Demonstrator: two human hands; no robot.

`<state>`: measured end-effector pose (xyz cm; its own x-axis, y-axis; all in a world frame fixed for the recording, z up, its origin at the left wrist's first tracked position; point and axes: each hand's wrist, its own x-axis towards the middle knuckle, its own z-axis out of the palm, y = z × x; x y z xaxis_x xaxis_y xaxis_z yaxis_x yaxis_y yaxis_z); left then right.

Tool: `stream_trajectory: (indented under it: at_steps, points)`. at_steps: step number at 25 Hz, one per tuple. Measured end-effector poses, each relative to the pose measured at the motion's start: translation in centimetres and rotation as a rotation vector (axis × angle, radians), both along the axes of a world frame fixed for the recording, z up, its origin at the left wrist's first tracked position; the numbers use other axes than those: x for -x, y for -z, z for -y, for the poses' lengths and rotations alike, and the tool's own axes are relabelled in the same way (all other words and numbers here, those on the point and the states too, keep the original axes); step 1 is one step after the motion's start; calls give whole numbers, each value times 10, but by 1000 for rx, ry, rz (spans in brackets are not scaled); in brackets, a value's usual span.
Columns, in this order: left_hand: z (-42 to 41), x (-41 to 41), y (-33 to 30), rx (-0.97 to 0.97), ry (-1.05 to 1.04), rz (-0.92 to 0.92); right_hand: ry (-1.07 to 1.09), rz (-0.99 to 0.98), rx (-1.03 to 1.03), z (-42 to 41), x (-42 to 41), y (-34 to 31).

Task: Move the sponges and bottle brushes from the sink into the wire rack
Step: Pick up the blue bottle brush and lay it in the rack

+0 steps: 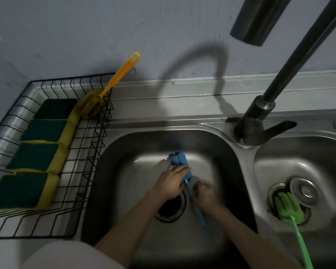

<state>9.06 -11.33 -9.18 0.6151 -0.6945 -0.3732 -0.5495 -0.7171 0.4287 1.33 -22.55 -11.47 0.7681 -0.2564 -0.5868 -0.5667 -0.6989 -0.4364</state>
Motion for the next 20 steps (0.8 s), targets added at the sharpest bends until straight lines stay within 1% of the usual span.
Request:
stream_trajectory:
  at_steps: [5, 8, 10, 12, 15, 18, 20]
  points:
    - [-1, 1, 8, -41, 11, -12, -12, -40, 1, -10, 13, 11]
    - [-6, 2, 7, -43, -2, 0, 37, -28, -84, -12, 8, 2]
    - [-10, 2, 5, -9, -45, 18, 65, 2, -151, -10, 4, -10]
    - [-14, 2, 3, 35, -88, 47, 138, 59, -271, -7, 3, -29]
    - [-17, 6, -4, 103, -128, 81, 298, 150, -539, -1, 3, -65]
    - [-16, 13, -17, 222, -195, 119, 317, 200, -735, 0, 3, -104]
    - [-13, 12, -30, 286, -223, 119, 265, 282, -792, -2, 3, -123]
